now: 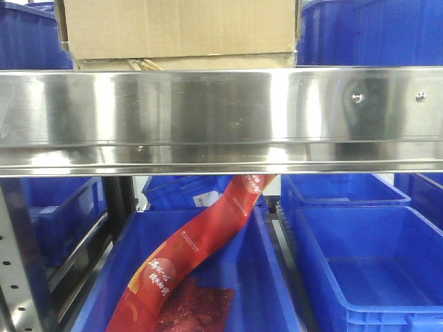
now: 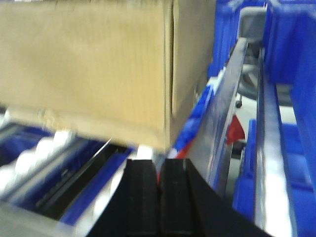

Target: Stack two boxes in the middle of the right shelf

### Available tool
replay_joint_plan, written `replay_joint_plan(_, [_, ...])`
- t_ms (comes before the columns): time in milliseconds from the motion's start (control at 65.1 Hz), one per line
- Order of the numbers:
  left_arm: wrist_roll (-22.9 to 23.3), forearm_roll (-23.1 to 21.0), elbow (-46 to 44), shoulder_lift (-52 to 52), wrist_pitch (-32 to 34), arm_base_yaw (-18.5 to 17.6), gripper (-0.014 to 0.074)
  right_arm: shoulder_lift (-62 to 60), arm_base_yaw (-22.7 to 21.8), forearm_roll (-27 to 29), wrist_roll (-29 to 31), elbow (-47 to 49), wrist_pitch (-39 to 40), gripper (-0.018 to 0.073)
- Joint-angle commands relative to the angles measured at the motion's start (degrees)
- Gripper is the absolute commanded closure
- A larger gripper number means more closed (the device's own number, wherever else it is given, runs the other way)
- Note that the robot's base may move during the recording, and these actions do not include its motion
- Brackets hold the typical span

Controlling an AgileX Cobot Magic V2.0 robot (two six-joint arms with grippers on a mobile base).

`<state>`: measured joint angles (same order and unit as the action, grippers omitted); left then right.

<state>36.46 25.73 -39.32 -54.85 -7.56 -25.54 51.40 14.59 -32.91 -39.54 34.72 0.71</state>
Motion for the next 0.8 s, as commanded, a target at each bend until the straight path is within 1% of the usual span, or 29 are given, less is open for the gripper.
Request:
replay_joint_plan(0, [0.3, 0.4, 3.6, 5.5, 0.7, -0.3, 0.0707, -4.6, -0.2, -0.1, 0.0, -3.7, 1.0, 0.0723])
replay_joint_plan(107, [0.3, 0.4, 6.3, 11.2, -2.1, -0.3, 0.0707, -9.4, -0.2, -0.1, 0.0, -7.2, 1.0, 0.0722])
replay_joint_plan(215, [0.3, 0.5, 6.9, 16.1, -4.6, -0.3, 0.0707, -13.0, -0.2, -0.1, 0.0, -7.8, 1.0, 0.0722])
replay_joint_plan(384, [0.3, 0.5, 6.9, 21.8, -4.8, -0.3, 0.0707, -16.3, -0.2, -0.1, 0.0, -7.8, 2.2, 0.0722])
replay_joint_plan(645, [0.3, 0.5, 6.9, 23.7, -4.8, -0.3, 0.0707, -16.6, -0.2, -0.1, 0.0, -7.9, 5.0, 0.0722])
replay_joint_plan(752, [0.3, 0.5, 6.9, 23.7, -4.8, -0.3, 0.0707, -16.6, -0.2, -0.1, 0.0, -7.9, 4.9, 0.0722])
replay_joint_plan(783, [0.3, 0.5, 6.9, 23.7, -4.8, -0.3, 0.0707, -16.9, -0.2, 0.1, 0.0, -7.9, 3.9, 0.0722])
